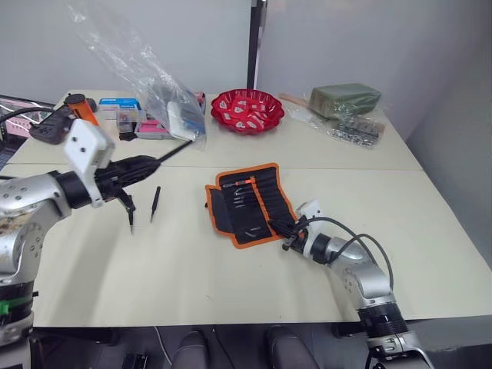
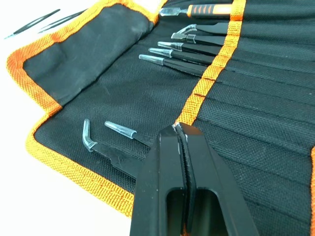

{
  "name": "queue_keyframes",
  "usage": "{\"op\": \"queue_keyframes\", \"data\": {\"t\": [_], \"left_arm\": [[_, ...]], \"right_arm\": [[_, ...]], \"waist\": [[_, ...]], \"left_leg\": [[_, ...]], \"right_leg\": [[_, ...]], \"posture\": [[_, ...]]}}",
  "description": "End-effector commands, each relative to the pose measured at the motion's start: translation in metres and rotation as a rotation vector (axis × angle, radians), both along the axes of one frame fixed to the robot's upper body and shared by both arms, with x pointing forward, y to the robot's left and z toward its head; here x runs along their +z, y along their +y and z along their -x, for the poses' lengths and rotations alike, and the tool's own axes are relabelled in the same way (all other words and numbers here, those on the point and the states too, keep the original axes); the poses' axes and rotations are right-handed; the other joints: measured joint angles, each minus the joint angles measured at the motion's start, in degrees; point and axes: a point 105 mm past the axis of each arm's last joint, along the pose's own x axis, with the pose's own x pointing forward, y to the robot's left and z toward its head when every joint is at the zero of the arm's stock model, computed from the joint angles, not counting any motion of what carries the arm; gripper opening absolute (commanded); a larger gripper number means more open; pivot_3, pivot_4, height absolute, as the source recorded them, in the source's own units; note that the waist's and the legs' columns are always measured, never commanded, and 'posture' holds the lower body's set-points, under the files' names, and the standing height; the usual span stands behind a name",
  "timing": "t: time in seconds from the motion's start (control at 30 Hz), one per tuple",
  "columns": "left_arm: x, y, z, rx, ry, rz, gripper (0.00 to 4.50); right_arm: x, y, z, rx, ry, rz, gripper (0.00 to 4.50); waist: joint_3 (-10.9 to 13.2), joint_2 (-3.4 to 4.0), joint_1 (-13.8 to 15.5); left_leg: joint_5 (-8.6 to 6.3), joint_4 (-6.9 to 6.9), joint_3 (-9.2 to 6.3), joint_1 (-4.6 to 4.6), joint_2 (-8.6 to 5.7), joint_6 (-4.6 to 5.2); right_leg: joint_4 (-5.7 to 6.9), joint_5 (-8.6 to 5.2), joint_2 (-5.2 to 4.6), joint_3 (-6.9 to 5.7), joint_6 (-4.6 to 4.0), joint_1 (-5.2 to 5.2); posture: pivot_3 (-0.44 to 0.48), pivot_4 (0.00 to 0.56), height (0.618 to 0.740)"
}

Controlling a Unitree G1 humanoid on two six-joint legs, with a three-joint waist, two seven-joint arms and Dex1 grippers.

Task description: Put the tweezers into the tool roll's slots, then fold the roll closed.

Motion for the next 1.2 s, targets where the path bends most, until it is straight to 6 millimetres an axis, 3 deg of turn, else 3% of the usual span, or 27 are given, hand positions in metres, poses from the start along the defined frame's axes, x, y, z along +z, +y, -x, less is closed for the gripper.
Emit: {"op": "queue_keyframes", "data": {"t": [0.03, 0.3, 0.47, 0.57, 0.73, 1.2], "left_arm": [[-0.011, -0.019, -0.007, -0.129, 0.083, -0.174, 0.05], [-0.020, -0.065, -0.050, -0.291, 0.092, -0.330, 0.05], [-0.054, -0.081, -0.069, -0.301, 0.188, -0.413, 0.05], [-0.062, -0.092, -0.078, -0.292, 0.200, -0.403, 0.05], [-0.074, -0.107, -0.074, -0.352, 0.213, -0.406, 0.05], [-0.089, -0.112, -0.068, -0.360, 0.218, -0.410, 0.05]], "right_arm": [[-0.020, 0.003, 0.008, -0.003, 0.066, 0.035, 0.00], [-0.023, -0.002, 0.012, -0.032, 0.074, 0.053, 0.00], [-0.023, -0.002, 0.015, -0.051, 0.074, 0.052, 0.00], [-0.023, -0.002, 0.016, -0.067, 0.072, 0.049, 0.00], [-0.024, -0.008, 0.017, -0.094, 0.071, 0.051, 0.00], [-0.024, -0.015, 0.018, -0.137, 0.073, 0.046, 0.00]], "waist": [[0.02, 0.03, -0.08], [0.05, 0.10, 0.13], [0.06, 0.11, 0.28], [0.06, 0.11, 0.41], [0.06, 0.11, 0.83], [0.06, 0.12, 2.13]], "left_leg": [[0.03, 0.01, 0.03, -0.01, 0.00, 0.06], [0.06, 0.06, -0.04, -0.33, -0.02, 0.10], [0.05, 0.04, -0.07, -0.44, -0.05, 0.13], [0.05, 0.06, -0.09, -0.51, -0.06, 0.14], [0.05, 0.10, -0.12, -0.63, -0.08, 0.14], [0.06, 0.18, -0.15, -0.55, -0.10, 0.15]], "right_leg": [[-0.02, 0.00, 0.00, 0.03, 0.01, 0.00], [0.01, 0.13, 0.04, 0.02, 0.41, -0.22], [0.05, 0.15, 0.04, 0.02, 0.53, -0.31], [0.05, 0.14, 0.04, 0.02, 0.54, -0.34], [0.06, 0.17, 0.04, 0.02, 0.58, -0.42], [0.08, 0.18, 0.03, 0.01, 0.60, -0.27]], "posture": [[0.000, 0.150, 0.729], [0.000, 0.150, 0.729], [0.000, 0.150, 0.729], [0.000, 0.150, 0.729], [0.000, 0.150, 0.729], [0.000, 0.150, 0.729]]}}
